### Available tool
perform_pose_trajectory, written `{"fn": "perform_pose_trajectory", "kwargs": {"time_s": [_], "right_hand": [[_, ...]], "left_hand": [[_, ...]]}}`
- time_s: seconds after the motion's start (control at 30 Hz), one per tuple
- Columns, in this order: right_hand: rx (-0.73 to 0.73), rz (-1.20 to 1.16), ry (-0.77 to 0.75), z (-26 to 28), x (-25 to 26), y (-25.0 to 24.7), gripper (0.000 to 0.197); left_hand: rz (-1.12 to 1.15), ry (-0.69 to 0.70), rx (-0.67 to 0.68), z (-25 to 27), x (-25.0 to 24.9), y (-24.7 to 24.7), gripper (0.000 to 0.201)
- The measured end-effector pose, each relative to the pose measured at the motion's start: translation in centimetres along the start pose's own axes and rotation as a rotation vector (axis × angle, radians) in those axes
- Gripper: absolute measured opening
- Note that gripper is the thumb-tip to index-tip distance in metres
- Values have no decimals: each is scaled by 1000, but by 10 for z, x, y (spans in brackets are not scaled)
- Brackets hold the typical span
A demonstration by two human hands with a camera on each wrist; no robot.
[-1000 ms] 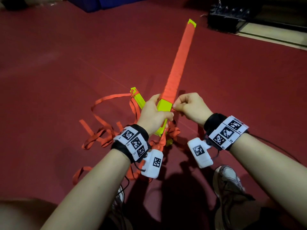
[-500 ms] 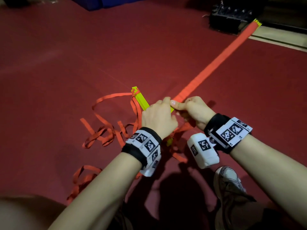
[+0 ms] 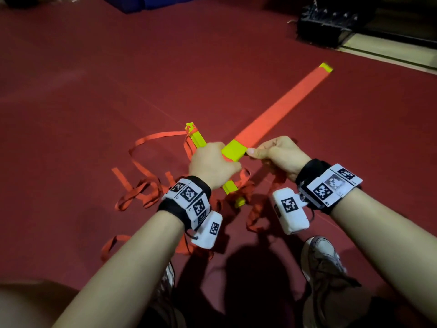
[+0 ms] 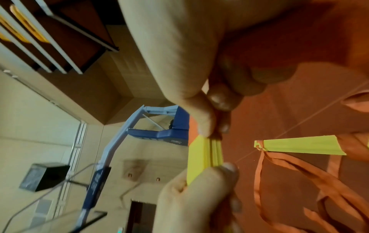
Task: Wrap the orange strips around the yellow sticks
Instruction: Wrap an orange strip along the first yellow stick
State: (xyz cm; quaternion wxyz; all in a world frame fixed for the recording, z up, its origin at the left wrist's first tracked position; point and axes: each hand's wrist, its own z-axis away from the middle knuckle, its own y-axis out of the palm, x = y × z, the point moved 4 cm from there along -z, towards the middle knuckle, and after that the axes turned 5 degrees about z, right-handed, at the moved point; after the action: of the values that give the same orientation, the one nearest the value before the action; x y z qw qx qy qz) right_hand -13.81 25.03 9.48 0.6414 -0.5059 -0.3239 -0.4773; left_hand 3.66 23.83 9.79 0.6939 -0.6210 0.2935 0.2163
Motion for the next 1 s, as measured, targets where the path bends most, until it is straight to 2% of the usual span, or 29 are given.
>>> {"fn": "perform_pose_trajectory", "kwargs": {"time_s": [0.1,0.17,0.33,0.5,0.6,0.7,0.8,0.9,1.0], "right_hand": [[-35,156,-22,-3,-7,12,30],[-3,232,-15,-2,-12,22,35],[49,50,66,2,-10,25,30],[36,11,127,4,-6,17,24],[33,-21,115,7,0,15,20],[76,-74,117,8,4,16,36],[81,-144,151,3,-1,20,58],[46,-241,245,-1,-15,23,43],[117,-391,401,-2,-32,27,34]], "left_hand": [[-154,3,-74,3,0,-3,28],[-203,13,-85,6,1,2,30],[-333,109,-88,10,-2,7,34],[-370,148,-88,9,-5,6,37],[-431,187,-124,8,-9,3,37],[-639,340,-227,13,-17,3,39],[-735,388,-269,20,-22,6,46],[-745,486,-315,24,-18,30,42],[-640,479,-237,37,-25,43,45]]}}
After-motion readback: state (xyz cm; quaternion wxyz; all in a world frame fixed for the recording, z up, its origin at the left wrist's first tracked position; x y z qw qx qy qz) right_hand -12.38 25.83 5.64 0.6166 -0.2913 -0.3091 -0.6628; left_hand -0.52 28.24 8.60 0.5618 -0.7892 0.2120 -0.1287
